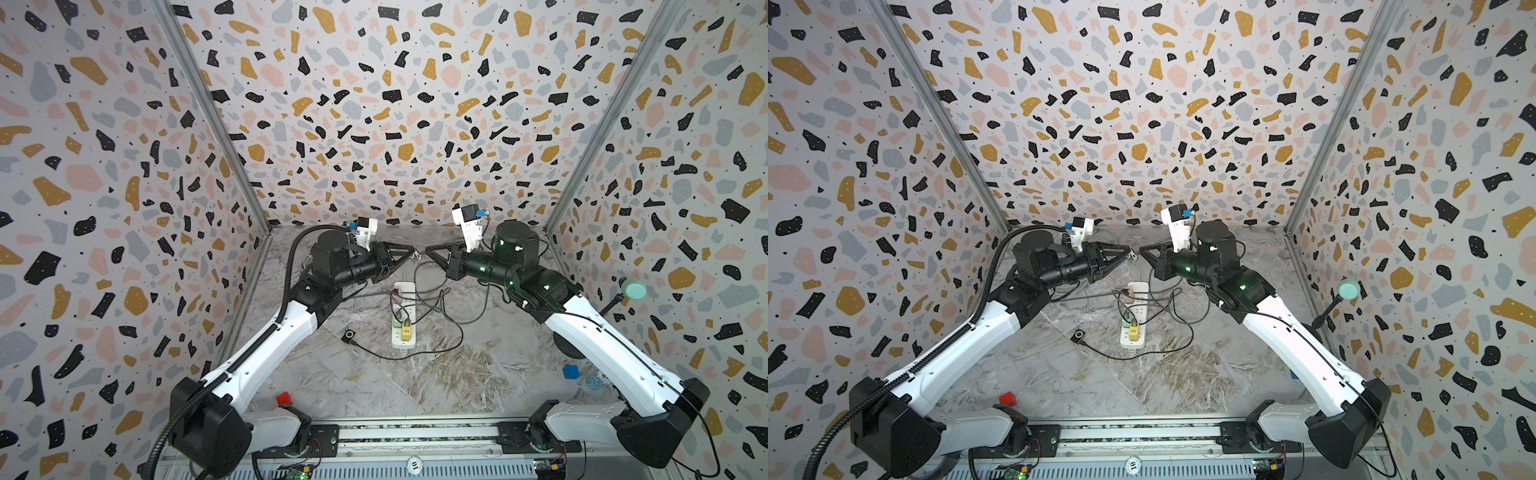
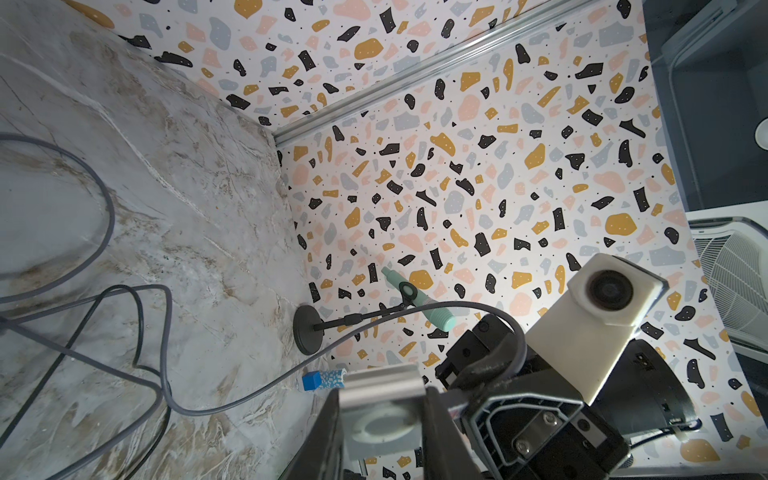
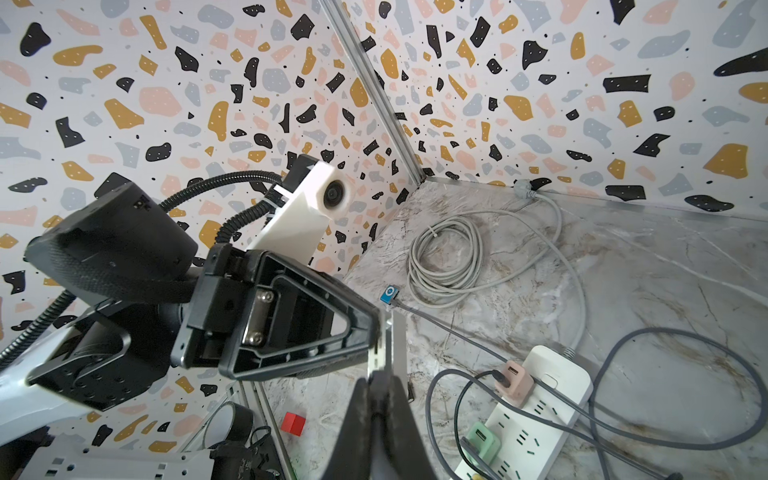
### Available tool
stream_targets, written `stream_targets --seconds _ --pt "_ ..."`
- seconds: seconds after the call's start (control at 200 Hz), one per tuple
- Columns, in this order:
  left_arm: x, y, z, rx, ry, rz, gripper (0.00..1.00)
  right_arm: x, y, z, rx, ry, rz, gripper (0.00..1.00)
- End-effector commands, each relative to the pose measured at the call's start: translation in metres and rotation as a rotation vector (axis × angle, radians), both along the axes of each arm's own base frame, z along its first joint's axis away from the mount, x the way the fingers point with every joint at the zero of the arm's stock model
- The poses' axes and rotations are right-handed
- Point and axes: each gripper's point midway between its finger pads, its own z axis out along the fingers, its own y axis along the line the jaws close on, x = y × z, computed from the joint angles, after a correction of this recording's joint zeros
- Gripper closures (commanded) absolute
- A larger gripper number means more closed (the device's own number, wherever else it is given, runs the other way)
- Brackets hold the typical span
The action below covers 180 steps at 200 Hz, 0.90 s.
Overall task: Charge mp3
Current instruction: Insert the charging cable into the MP3 player.
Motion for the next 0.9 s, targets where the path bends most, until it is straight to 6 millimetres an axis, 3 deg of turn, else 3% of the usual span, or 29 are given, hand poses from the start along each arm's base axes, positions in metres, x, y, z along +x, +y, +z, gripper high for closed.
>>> stream_targets --seconds 0.0,0.621,0.751,0.896 --pt "-0.003 -0.001 0.012 -0.035 -0.052 -0.022 1.00 -0.012 0.001 0.006 0.013 -0.005 0.032 1.00" --pt "-0.005 -0.001 0.020 -0.048 -0.073 -0.031 1.00 -0.008 -0.005 -0.031 -0.135 0.022 0.008 1.00" --pt "-0.005 -0.002 0.023 -0.052 -0.083 -0.037 1.00 -0.011 0.002 -0.033 -0.167 -0.003 0.041 1.00" --pt "-0.005 -0.003 0.026 -0.049 -0.094 -0.044 1.00 -0.014 0.012 -0.052 -0.277 0.002 0.077 1.00"
